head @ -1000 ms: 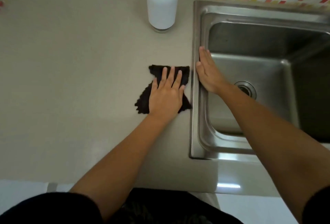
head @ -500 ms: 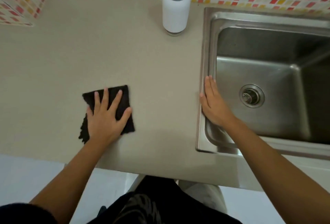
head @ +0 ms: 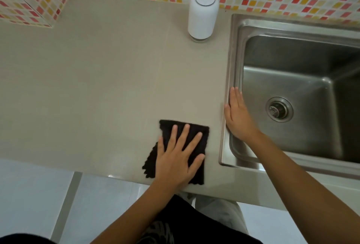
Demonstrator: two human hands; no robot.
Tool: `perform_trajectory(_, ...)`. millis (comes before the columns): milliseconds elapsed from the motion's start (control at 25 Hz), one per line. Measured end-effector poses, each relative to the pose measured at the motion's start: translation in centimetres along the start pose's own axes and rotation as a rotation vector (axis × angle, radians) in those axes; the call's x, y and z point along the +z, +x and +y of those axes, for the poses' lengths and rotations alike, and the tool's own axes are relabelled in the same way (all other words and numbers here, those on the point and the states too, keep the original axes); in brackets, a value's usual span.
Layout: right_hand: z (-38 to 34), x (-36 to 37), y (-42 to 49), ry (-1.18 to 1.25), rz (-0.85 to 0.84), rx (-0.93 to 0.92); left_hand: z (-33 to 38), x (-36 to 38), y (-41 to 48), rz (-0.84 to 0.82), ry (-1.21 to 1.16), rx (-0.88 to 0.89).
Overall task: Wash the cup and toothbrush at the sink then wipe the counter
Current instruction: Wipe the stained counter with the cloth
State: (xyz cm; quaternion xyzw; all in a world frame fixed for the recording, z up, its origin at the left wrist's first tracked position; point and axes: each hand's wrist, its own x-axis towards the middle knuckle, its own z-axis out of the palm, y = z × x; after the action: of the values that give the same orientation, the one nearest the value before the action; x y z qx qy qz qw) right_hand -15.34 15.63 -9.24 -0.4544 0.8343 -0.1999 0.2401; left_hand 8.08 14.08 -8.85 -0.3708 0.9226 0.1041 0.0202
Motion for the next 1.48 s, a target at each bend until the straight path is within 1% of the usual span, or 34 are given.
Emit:
perform_trajectory(80,-1.6,0.2,-1.5,-0.007,0.089,-0.022,-1.1,-0.8,0.0,0.033,-0.04,-0.062)
perform_trajectory(160,-3.7,1.0,-3.8,0.022,0.138,-0.136,-2.2,-2.1,1.3,0.097,-0.051,-0.077)
perform_trajectory(280,-5.8,2.7,-6.3,-0.094,0.052,-0.261,-5.1,-3.6,2.8,0.139,0.011,0.004)
perform_trajectory(360,-6.2,3.3,-6.3,-0.152,0.03,-0.253,-6.6,-4.0,3.1,0.121,0.072,0.029)
perform_trajectory(480,-7.0,3.2,-5.3,-0.13,0.107,-0.267,-6.9,-4.4,4.1,0.099,0.103,0.005)
perform_trajectory(560,-7.6,2.8,-4.4,-0.118,0.147,-0.275,-6.5,-5.0,5.6,0.117,0.099,0.004)
perform_trajectory(680,-7.9,1.5,-2.8,-0.08,0.156,-0.242,-6.0,-6.1,8.0,0.153,0.141,0.012)
perform_trajectory(760,-7.6,-0.3,-2.0,-0.03,0.187,-0.247,-5.2,-7.1,9.4,0.198,0.11,0.025)
perform_trajectory(920,-5.9,-6.6,-1.7,0.104,0.34,-0.3,-1.6,-11.5,11.9,0.32,-0.014,0.078)
perform_trajectory(1040,-4.2,-12.9,-1.9,0.122,0.434,-0.339,2.6,-15.5,14.2,0.35,-0.157,0.205)
perform_trajectory(1120,-2.6,-18.3,-2.6,0.115,0.508,-0.339,6.9,-18.2,15.9,0.398,-0.234,0.325)
perform_trajectory(1280,0.6,-30.2,-5.3,0.127,0.626,-0.36,17.0,-24.0,18.3,0.498,-0.329,0.477)
perform_trajectory(1480,4.2,-42.8,-9.4,0.287,0.674,-0.352,27.4,-31.2,19.4,0.552,-0.326,0.629)
